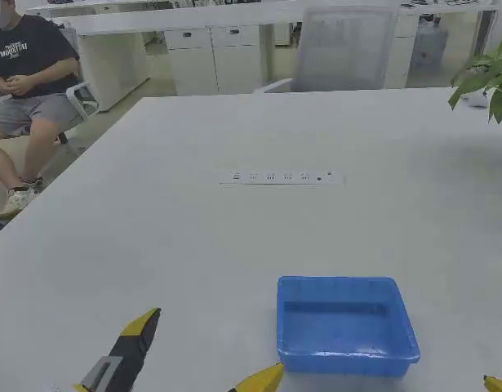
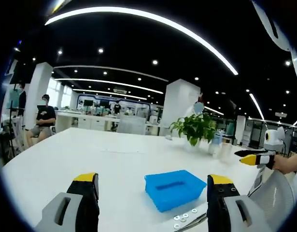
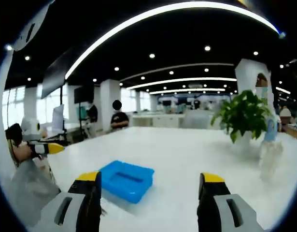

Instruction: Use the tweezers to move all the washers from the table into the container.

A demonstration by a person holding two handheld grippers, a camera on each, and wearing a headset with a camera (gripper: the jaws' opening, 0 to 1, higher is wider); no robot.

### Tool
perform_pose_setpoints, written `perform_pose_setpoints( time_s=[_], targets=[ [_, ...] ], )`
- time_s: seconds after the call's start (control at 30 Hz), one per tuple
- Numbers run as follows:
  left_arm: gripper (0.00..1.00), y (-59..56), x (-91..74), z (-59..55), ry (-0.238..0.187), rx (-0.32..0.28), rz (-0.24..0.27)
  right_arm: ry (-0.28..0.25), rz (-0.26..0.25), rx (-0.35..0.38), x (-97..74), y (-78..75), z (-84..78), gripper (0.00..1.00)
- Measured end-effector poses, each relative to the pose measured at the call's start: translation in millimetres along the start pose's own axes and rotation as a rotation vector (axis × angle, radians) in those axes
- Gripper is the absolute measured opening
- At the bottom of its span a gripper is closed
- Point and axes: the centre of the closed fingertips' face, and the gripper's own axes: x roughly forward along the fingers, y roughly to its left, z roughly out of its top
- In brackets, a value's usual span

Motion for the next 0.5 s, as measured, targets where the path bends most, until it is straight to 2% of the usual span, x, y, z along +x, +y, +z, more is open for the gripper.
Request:
perform_pose_setpoints(
  time_s=[0.33,0.5],
  targets=[
    [0.96,1.4,1.7,-7.8,0.039,0.003,0.013,-0.008,-0.022,-0.002,-1.1,-4.6,0.9,0.79],
    [0.96,4.1,1.1,-7.6,0.031,0.000,0.015,-0.015,-0.044,0.011,-1.9,-10.1,1.4,0.79]
  ],
)
